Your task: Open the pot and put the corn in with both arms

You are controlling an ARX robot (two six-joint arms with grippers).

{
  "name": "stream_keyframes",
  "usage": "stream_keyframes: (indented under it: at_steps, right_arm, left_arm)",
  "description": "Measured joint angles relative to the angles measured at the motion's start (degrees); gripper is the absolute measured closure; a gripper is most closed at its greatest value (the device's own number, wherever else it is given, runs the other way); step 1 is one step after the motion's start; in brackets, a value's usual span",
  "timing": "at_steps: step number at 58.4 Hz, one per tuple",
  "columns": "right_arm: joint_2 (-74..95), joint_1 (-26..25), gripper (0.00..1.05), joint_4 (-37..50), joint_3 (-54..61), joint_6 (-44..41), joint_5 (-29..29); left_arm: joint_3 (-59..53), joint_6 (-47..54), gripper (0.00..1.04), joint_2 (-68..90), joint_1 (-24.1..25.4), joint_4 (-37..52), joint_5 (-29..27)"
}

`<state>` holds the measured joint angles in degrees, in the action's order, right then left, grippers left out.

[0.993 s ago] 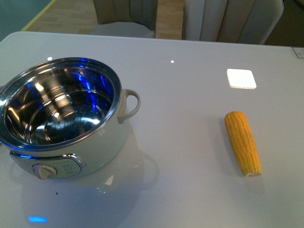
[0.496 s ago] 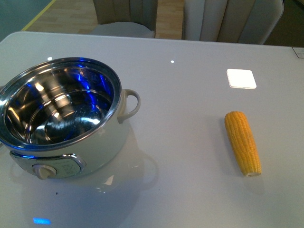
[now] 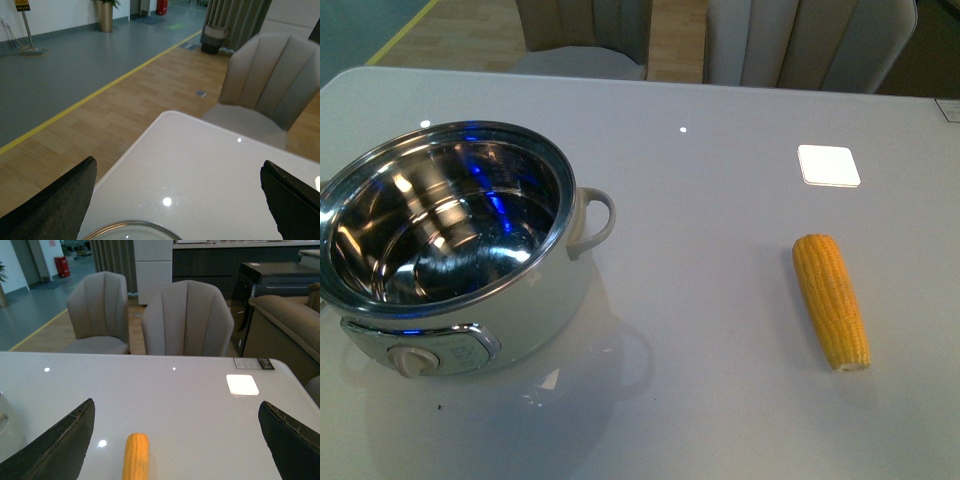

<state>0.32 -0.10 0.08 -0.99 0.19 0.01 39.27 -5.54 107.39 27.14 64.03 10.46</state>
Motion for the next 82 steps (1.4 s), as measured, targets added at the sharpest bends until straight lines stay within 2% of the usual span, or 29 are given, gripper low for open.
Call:
stream_keyframes:
  at_steps: [10, 16, 25, 27, 30, 32, 35, 47, 53, 62, 66, 70, 73, 82]
  right_arm:
    - [0.0, 0.0, 0.09, 0.0, 0.0, 0.0, 0.0]
    - [0.0, 0.0, 0.09, 0.0, 0.0, 0.0, 0.0]
    - [0.0, 0.0, 0.09, 0.0, 0.0, 0.0, 0.02]
    - [0.0, 0.0, 0.09, 0.0, 0.0, 0.0, 0.02]
    - [0.0, 0.0, 0.09, 0.0, 0.0, 0.0, 0.02]
    - [0.0, 0.0, 0.09, 0.0, 0.0, 0.0, -0.04]
    - [0.0, 0.0, 0.09, 0.0, 0.0, 0.0, -0.04]
    - [0.0, 0.0, 0.09, 0.0, 0.0, 0.0, 0.0]
    - [0.0, 0.0, 0.09, 0.0, 0.0, 0.0, -0.02]
    - [0.0, 0.0, 0.09, 0.0, 0.0, 0.0, 0.0]
    - [0.0, 0.0, 0.09, 0.0, 0.0, 0.0, 0.0]
    - [0.0, 0.0, 0.09, 0.0, 0.0, 0.0, 0.0]
    - [0.0, 0.0, 0.09, 0.0, 0.0, 0.0, 0.0]
    - [0.0, 0.0, 0.09, 0.0, 0.0, 0.0, 0.0]
  left_arm:
    - [-7.06, -5.33, 0.07, -14.93, -1.64, -4.63, -2.01]
    - [-10.4, -6.36, 0.07, -23.08, -4.92, -9.79, -4.46]
    - [-11.3, -6.36, 0.07, -25.97, -6.56, -10.34, -4.37]
    - [-11.39, -5.84, 0.09, -26.01, -6.32, -10.32, -2.78]
    - [-13.33, -1.51, 0.21, -27.34, -6.38, -10.19, 5.86]
    - [-15.91, 0.98, 0.3, -29.33, -7.58, -10.03, 7.56]
    - [-19.78, 3.17, 0.44, -32.96, -9.77, -10.03, 6.36]
    - [-26.62, 4.59, 0.79, -41.53, -14.51, -11.19, 2.05]
    - [-30.27, 4.66, 1.02, -47.19, -16.96, -13.55, -0.83]
    - [-33.68, 4.9, 1.02, -55.36, -20.0, -18.01, -3.5]
    - [-36.09, 4.92, 1.02, -56.35, -21.07, -15.98, -4.57]
    - [-37.42, 4.92, 1.02, -58.38, -21.79, -17.9, -5.53]
    - [-37.92, 4.92, 1.02, -61.05, -24.68, -20.22, -9.55]
    - [-38.51, 4.94, 1.02, -67.73, -26.93, -25.73, -10.34]
